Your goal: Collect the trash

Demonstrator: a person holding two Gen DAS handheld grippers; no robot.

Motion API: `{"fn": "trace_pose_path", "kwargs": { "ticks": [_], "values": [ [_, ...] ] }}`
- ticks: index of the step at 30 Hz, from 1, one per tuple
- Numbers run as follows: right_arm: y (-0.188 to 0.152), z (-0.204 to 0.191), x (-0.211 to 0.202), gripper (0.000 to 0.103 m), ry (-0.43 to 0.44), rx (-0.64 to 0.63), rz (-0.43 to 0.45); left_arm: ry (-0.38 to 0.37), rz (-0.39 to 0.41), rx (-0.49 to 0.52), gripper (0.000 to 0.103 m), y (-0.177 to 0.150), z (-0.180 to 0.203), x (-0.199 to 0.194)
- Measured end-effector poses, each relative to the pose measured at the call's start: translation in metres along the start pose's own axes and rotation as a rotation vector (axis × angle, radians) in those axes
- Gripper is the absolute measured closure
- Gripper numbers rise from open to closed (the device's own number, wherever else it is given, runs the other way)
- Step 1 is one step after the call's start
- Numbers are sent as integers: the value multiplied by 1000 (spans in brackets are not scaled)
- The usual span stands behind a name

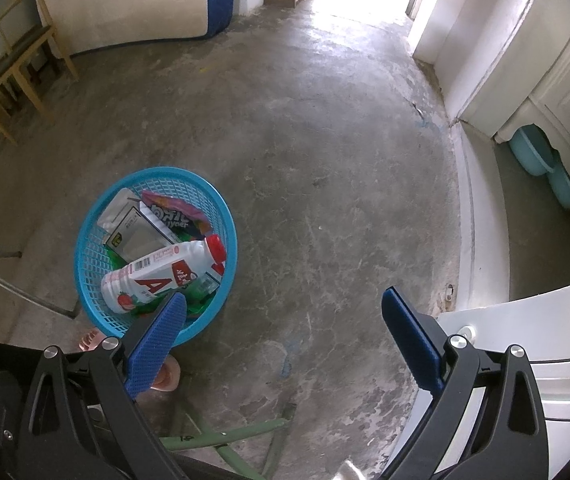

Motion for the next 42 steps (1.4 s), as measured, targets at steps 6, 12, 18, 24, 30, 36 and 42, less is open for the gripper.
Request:
{"fn": "trace_pose_path", "kwargs": {
  "ticks": [6, 12, 18, 24, 30, 36, 42],
  "values": [
    [-1, 0, 0, 8, 0, 0, -3, 1, -1, 1, 8, 0, 0, 0],
    [0, 1, 0, 8, 1, 1, -1, 1, 1, 1, 8, 0, 1, 0],
    [-2, -1, 0, 8, 0, 5, -5, -1, -2, 0, 8, 0, 1, 0],
    [-5, -1, 3, 8, 1, 4, -12, -2, -2, 4, 8, 0, 1, 0],
    [-8, -2, 7, 8, -7, -9, -25, -2, -5, 10, 8, 1, 3, 0],
    [-7, -4, 8, 8, -17, -29, -28, 5, -4, 29, 8, 2, 6, 0],
    [-3, 4, 8, 8, -16, -4, -37, -15, -14, 23, 8, 3, 2, 4]
  ]
}}
Point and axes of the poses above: each gripper's, at about its wrist camera, not at the fingertips, and x roughly the way its jaws point, z to its right, y to its top, the point moved 2 cm from there along x, roughly the way its jaws point
